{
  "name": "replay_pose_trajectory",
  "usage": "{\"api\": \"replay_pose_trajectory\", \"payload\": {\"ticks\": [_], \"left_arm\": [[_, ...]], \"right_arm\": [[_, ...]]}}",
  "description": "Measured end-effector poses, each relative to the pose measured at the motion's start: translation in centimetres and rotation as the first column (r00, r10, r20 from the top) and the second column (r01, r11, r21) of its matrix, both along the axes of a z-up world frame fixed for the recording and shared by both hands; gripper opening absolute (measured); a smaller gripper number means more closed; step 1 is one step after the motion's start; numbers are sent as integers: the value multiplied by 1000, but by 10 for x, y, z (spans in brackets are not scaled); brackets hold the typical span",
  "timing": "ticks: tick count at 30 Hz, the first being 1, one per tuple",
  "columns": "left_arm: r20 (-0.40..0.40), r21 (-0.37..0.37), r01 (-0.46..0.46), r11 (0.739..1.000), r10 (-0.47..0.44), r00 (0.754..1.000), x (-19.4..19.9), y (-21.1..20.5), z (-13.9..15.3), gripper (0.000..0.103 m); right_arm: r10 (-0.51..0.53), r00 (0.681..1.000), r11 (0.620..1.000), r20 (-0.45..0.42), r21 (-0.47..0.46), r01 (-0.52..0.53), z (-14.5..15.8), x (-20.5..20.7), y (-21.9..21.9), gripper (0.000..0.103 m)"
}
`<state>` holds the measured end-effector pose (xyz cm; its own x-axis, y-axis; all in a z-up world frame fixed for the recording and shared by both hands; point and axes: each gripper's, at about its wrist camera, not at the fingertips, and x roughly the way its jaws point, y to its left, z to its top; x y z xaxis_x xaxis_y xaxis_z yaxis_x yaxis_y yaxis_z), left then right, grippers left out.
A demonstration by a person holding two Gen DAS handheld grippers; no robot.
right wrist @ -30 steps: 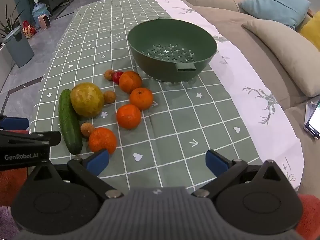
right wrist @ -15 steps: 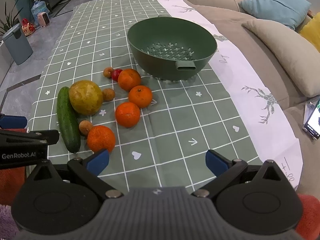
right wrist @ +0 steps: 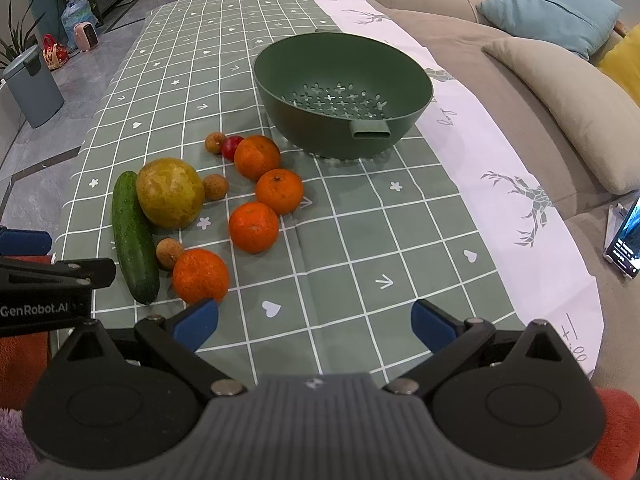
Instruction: Organize fruits
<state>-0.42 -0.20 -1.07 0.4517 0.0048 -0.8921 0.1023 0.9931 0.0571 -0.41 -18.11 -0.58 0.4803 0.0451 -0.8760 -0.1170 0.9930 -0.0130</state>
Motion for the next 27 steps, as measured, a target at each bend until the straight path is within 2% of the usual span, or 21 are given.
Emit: {"api": "replay_pose_trajectory", "payload": {"ticks": [27], "left_arm": [[-1, 0, 1, 1000, -1, 1000, 0, -1, 1, 85]], "right_arm": [[-4, 1000, 1000, -10, -1, 4, -2, -1, 0, 99]]}}
